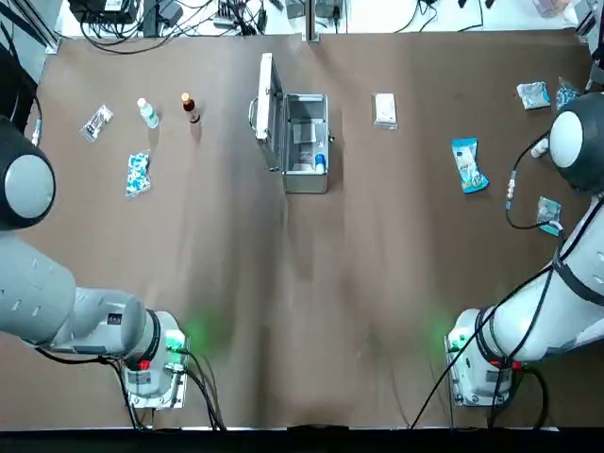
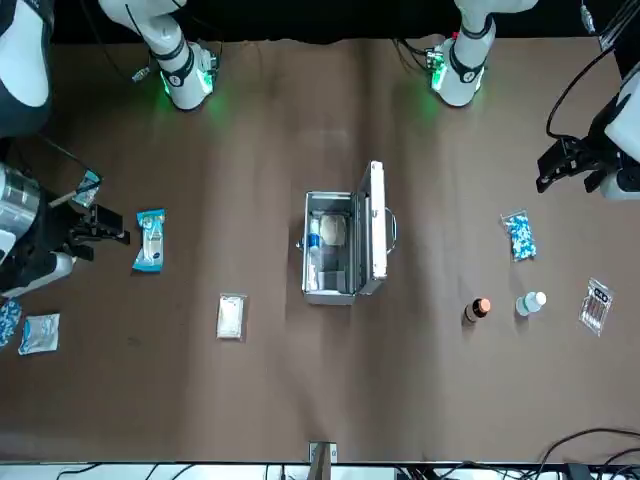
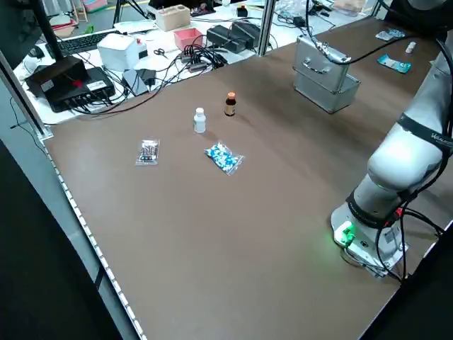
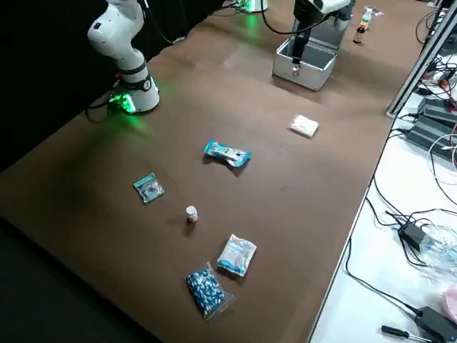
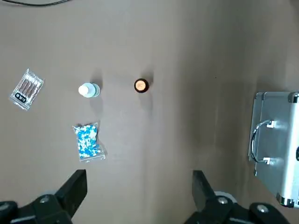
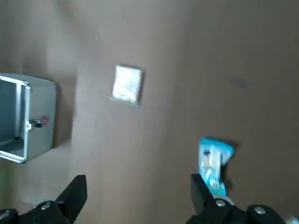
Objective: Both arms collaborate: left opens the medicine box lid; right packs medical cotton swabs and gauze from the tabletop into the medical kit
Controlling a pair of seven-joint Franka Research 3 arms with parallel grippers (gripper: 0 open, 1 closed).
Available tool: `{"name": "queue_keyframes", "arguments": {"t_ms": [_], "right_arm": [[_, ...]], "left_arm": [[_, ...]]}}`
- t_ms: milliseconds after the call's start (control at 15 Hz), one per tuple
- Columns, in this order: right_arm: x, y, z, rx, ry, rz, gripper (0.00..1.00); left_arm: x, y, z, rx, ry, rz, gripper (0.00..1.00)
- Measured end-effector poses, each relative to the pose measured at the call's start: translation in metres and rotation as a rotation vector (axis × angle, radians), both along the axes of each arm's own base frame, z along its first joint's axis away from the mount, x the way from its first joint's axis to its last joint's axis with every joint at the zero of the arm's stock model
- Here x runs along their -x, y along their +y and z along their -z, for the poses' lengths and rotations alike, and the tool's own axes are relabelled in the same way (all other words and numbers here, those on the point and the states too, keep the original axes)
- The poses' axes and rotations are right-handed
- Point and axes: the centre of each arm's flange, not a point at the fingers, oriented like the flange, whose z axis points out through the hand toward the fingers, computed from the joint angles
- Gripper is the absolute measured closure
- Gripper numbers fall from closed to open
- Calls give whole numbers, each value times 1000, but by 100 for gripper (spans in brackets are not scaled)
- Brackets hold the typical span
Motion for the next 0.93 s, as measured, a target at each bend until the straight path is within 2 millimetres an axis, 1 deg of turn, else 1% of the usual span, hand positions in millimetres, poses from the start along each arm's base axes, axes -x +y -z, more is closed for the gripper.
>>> {"name": "queue_keyframes", "arguments": {"t_ms": [133, 267, 467, 600, 733, 933], "right_arm": [[4, -12, 8, 43, 51, 37, 2], [7, -28, 32, 64, 109, 78, 2], [14, -65, 75, 79, 189, 147, 2], [18, -83, 106, 106, 209, 176, 2], [23, -91, 142, 121, 210, 192, 2], [45, -101, 197, 131, 238, 211, 3]], "left_arm": [[0, 0, 0, 0, -1, 0, 0], [1, 1, -2, 0, -3, -1, 0], [3, 1, -6, 1, -10, -2, 0], [4, 1, -7, 1, -14, -2, 0], [4, 2, -8, 1, -15, -3, 0], [4, 3, -9, 1, -22, -6, 0]]}}
